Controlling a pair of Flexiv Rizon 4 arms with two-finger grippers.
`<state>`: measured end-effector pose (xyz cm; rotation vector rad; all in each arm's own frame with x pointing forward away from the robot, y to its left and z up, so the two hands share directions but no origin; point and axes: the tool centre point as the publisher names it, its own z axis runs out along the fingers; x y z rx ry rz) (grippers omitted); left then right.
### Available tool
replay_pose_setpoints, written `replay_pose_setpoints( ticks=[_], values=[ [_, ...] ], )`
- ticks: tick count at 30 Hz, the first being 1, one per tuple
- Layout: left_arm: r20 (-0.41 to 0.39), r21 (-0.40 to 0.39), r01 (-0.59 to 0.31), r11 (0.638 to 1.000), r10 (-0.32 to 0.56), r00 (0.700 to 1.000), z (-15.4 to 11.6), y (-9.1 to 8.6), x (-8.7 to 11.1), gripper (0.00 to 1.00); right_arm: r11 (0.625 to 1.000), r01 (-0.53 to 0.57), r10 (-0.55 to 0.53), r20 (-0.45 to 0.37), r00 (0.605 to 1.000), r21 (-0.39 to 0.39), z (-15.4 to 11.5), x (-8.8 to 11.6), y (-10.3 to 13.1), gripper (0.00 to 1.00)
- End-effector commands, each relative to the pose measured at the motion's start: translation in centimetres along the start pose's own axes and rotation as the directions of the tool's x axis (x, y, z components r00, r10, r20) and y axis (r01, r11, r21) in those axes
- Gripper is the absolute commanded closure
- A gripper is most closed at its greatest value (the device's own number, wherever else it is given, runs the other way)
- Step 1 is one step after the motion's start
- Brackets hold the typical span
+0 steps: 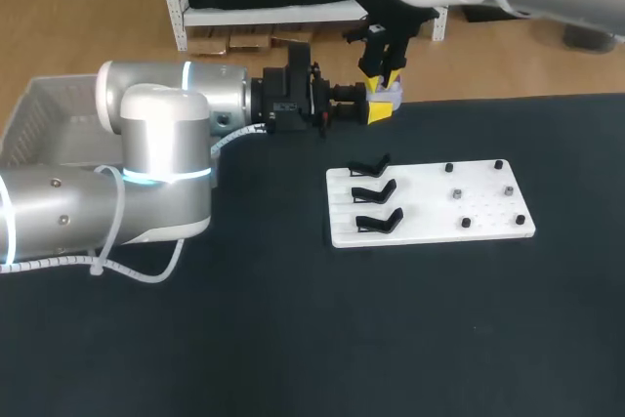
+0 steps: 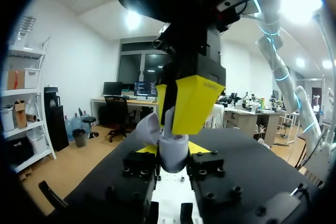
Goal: Pick up each earbud case from the left stands, insert the matching earbuds, close the lid, and place the case in the box.
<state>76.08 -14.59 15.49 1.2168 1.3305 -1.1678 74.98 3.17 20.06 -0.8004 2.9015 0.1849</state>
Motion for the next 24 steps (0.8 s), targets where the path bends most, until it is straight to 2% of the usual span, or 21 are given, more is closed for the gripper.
replay_pose_setpoints(
  ticks=[1,6,21,24],
  values=[
    [0.001,0.003,-0.001,1.0,0.001,1.0,0.1,0.1,-0.1,1.0,1.0,-0.001,0.001,0.004,1.0,0.003,0.1,0.1,0.0,0.8],
    [0.001,0.003,-0.001,1.0,0.001,1.0,0.1,0.1,-0.1,1.0,1.0,-0.001,0.001,0.002,1.0,0.005,0.0,0.2,0.0,0.72],
    [0.001,0.003,-0.001,1.0,0.001,1.0,0.1,0.1,-0.1,1.0,1.0,-0.012,0.012,0.017,1.0,0.009,-0.7,0.2,-0.1,0.68],
    [0.001,0.003,-0.001,1.0,0.001,1.0,0.1,0.1,-0.1,1.0,1.0,-0.012,0.012,0.029,0.999,0.001,-1.7,0.3,-0.1,0.67]
  ],
)
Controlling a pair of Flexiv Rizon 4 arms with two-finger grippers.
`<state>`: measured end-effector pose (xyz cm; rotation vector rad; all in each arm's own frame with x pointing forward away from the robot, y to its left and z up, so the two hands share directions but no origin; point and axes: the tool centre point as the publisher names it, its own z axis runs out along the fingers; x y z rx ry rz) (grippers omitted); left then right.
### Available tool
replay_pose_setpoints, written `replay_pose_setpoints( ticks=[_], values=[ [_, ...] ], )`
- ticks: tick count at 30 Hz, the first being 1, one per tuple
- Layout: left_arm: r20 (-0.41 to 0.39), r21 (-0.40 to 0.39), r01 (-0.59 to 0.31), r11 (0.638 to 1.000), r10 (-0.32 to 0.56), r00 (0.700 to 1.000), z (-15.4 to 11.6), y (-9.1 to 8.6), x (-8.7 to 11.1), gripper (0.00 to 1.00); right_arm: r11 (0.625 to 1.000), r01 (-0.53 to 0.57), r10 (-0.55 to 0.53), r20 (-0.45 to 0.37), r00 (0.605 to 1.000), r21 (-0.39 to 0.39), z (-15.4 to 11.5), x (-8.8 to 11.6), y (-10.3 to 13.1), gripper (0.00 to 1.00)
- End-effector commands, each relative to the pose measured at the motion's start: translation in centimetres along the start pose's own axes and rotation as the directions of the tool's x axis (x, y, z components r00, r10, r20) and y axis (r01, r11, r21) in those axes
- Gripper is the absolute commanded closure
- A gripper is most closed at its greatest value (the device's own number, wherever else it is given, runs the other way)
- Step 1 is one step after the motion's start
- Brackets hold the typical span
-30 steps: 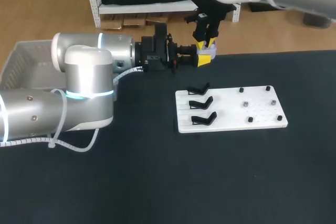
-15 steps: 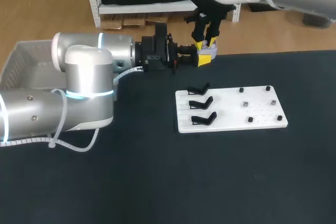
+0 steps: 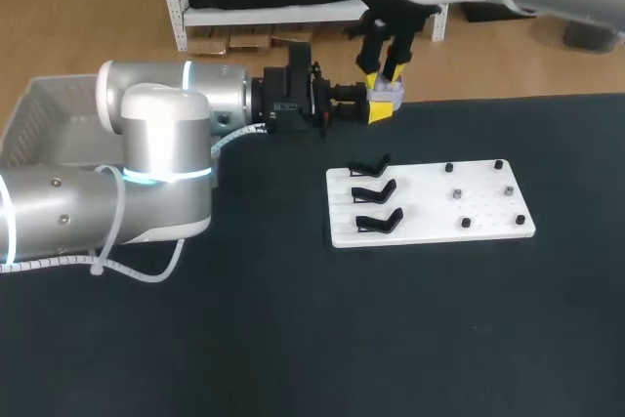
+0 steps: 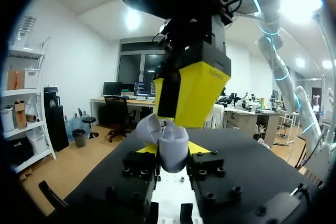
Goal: Pick up each earbud case from the left stands, insert the matching earbuds, close the lid, and place the case in the box.
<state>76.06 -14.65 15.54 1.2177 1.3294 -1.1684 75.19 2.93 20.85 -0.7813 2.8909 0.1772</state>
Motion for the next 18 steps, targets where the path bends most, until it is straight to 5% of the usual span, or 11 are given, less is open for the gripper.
replay_pose_setpoints(
  ticks=[1,10,18],
  values=[
    [0.001,0.002,0.0,1.0,0.0,1.0,0.0,0.1,0.0,1.0,1.0,-0.008,0.008,0.025,1.0,-0.013,-1.3,0.3,0.1,0.67],
    [0.001,0.002,0.0,1.0,0.0,1.0,0.0,0.1,0.0,1.0,0.987,-0.154,0.161,0.195,0.967,-0.054,-1.9,-3.9,-1.4,0.65],
    [0.001,0.002,0.0,1.0,0.0,1.0,0.0,0.1,0.0,1.0,0.951,-0.308,0.308,0.231,0.923,-0.037,0.6,-6.0,-4.2,0.63]
  ],
)
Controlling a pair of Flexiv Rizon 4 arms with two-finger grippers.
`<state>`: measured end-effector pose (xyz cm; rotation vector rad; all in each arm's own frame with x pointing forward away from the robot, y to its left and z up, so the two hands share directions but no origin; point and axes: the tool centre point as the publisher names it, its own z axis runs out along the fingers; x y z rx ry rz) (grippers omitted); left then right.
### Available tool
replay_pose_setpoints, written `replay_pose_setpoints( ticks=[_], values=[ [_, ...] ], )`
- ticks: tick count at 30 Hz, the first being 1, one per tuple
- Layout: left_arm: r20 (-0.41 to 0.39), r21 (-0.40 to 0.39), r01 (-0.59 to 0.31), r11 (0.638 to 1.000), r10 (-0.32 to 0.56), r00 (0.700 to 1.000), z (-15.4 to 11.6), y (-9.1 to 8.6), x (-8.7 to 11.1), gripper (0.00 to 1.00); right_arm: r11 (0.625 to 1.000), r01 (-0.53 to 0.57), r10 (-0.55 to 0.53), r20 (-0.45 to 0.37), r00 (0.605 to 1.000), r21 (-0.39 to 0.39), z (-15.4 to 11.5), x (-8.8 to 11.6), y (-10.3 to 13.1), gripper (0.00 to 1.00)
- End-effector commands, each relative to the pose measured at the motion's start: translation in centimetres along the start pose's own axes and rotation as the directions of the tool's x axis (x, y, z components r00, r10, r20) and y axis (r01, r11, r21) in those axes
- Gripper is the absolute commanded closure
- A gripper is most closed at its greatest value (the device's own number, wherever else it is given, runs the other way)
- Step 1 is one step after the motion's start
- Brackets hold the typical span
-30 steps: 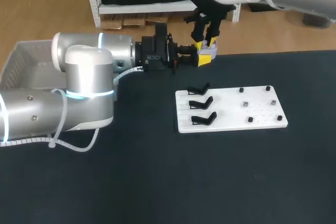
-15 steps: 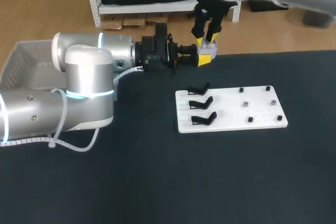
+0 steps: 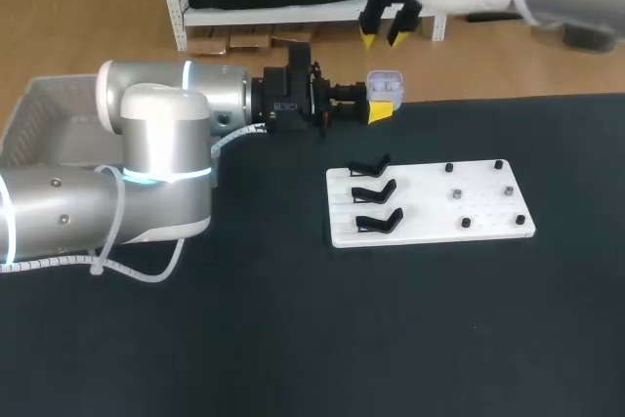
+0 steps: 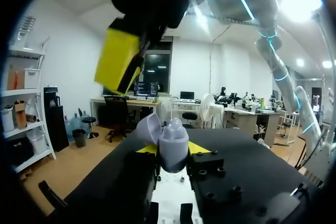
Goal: Pick up each earbud case from the left stands, insert the matching earbuds, close the lid, and place the case in the box.
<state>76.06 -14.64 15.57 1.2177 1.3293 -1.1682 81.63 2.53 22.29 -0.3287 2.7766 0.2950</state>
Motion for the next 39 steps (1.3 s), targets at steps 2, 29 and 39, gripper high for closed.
replay_pose_setpoints(
  ticks=[2,29,39],
  values=[
    [0.001,0.002,0.0,1.0,0.0,1.0,0.0,0.1,0.0,1.0,0.998,-0.051,0.051,0.012,0.999,0.032,2.2,-0.3,-1.0,0.62],
    [0.001,0.002,0.0,1.0,0.0,1.0,0.0,0.1,0.0,1.0,0.997,-0.073,0.075,-0.069,0.995,0.033,0.8,5.5,-1.4,0.63],
    [0.001,0.002,0.0,1.0,0.0,1.0,0.0,0.1,0.0,1.0,0.972,-0.227,0.232,0.098,0.968,-0.059,-2.6,3.4,-3.8,0.55]
  ],
)
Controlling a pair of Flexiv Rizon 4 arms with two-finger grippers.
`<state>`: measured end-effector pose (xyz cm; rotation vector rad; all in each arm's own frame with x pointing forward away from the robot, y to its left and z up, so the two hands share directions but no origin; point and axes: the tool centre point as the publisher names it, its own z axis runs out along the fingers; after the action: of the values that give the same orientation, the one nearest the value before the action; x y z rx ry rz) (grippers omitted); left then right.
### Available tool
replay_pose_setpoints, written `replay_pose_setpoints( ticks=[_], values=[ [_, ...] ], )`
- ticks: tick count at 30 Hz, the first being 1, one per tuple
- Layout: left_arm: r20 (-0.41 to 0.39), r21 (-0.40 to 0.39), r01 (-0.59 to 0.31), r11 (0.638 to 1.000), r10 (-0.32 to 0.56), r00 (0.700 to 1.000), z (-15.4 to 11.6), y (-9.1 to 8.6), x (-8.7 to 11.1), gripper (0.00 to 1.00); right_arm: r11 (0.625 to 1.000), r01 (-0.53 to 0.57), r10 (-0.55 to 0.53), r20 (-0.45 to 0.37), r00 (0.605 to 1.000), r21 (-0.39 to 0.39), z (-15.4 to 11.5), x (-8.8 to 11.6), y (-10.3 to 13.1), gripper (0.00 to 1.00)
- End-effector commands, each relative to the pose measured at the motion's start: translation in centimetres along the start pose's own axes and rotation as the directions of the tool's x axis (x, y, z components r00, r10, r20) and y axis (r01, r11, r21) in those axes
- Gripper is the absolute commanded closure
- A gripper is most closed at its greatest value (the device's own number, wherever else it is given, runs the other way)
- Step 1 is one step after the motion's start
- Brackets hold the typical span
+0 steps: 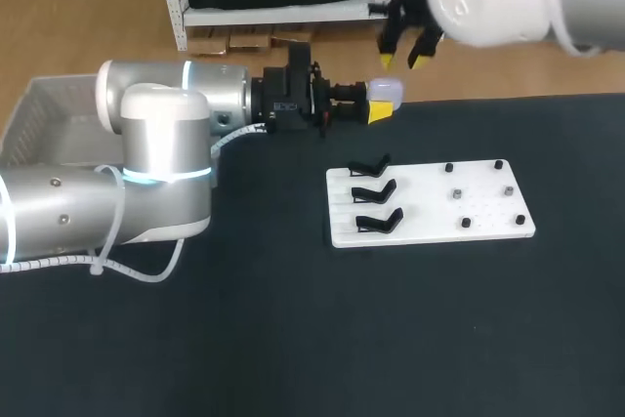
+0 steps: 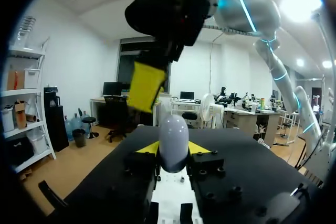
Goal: Pick up each earbud case from the left stands, insert the matching earbuds, close the lid, and place the case in the box.
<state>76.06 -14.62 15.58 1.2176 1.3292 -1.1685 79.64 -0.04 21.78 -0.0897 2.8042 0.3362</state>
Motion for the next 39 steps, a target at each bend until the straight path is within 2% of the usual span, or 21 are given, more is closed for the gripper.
replay_pose_setpoints(
  ticks=[1,2,3,4,5,10,14,21,23,29,39],
  values=[
    [0.001,0.002,0.0,1.0,0.0,1.0,0.1,0.1,0.0,1.0,0.994,-0.077,0.086,0.113,0.99,-0.081,-2.3,0.5,-2.3,0.55],
    [0.001,0.002,0.0,1.0,0.0,1.0,0.1,0.1,0.0,1.0,0.991,-0.088,0.101,0.13,0.986,-0.098,-2.6,0.6,-2.7,0.53],
    [0.005,-0.001,-0.007,1.0,0.007,1.0,-0.3,0.1,-0.2,1.0,0.989,-0.098,0.113,0.138,0.984,-0.113,-2.8,0.7,-3.1,0.4],
    [0.018,-0.006,-0.018,1.0,0.018,1.0,-1.1,0.2,-0.6,1.0,0.985,-0.113,0.132,0.148,0.98,-0.13,-3.0,0.9,-3.4,0.1],
    [0.021,-0.01,-0.026,1.0,0.026,0.999,-1.8,0.3,-1.0,1.0,0.98,-0.133,0.156,0.155,0.976,-0.149,-3.2,1.3,-3.7,0.0],
    [0.037,-0.017,-0.071,0.997,0.072,0.997,-5.8,0.5,-2.4,1.0,0.98,-0.133,0.156,0.155,0.976,-0.149,-3.2,1.3,-3.7,0.0],
    [0.014,-0.032,-0.118,0.993,0.118,0.993,-10.4,0.9,-3.1,1.0,0.98,-0.133,0.156,0.155,0.976,-0.149,-3.2,1.3,-3.7,0.0],
    [-0.032,-0.149,-0.157,0.976,0.154,0.988,-19.0,2.2,-2.8,1.0,0.98,-0.133,0.156,0.155,0.976,-0.149,-3.2,1.3,-3.7,0.0],
    [-0.053,-0.194,-0.158,0.968,0.15,0.987,-21.6,2.9,-2.1,1.0,0.98,-0.133,0.156,0.155,0.976,-0.149,-3.2,1.3,-3.7,0.0],
    [-0.09,-0.278,-0.172,0.945,0.153,0.984,-27.0,5.0,0.2,1.0,0.98,-0.133,0.156,0.155,0.976,-0.149,-3.2,1.3,-3.7,0.0],
    [-0.116,-0.399,-0.132,0.907,0.093,0.989,-31.8,7.7,5.2,1.0,0.98,-0.133,0.156,0.155,0.976,-0.149,-3.2,1.3,-3.7,0.0]
  ],
)
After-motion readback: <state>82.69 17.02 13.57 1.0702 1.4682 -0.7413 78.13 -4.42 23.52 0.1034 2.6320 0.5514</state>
